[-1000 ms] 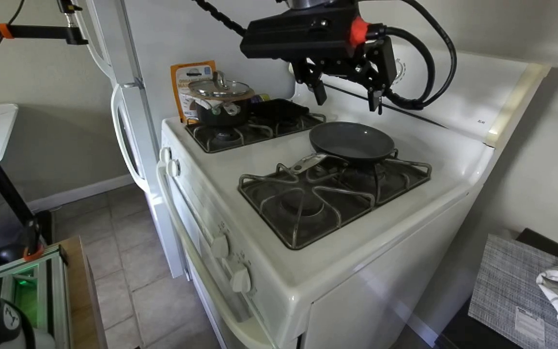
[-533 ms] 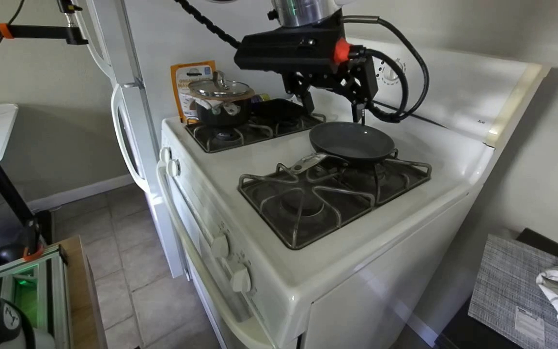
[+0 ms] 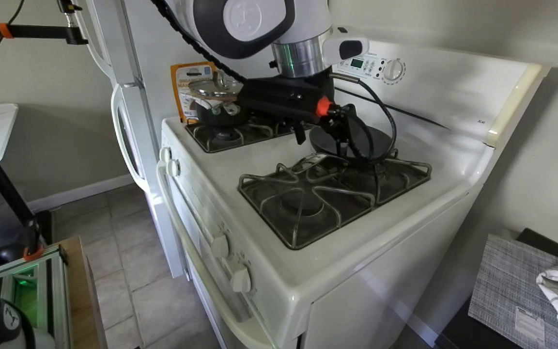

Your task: Move the pan to the left side of the stove

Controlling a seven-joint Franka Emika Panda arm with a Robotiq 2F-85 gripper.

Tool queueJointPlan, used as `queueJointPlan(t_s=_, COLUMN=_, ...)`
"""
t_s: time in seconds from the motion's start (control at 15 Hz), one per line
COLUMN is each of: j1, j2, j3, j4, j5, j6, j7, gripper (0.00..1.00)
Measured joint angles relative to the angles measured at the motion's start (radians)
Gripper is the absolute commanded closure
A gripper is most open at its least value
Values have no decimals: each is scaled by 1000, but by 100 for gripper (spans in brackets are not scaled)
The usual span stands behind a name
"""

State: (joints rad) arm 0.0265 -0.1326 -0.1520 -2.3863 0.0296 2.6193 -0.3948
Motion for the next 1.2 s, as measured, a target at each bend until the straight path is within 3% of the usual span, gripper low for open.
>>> queueJointPlan(t_s=0.67, j1=-22, j2=88, j3=27, j4=2, j5=27, j6=49, j7=6, gripper=3)
queueJointPlan(t_s=1.2, j1=-27, j2=112, j3=41, j4=6, j5=63, j6=65, j7=4, gripper=73)
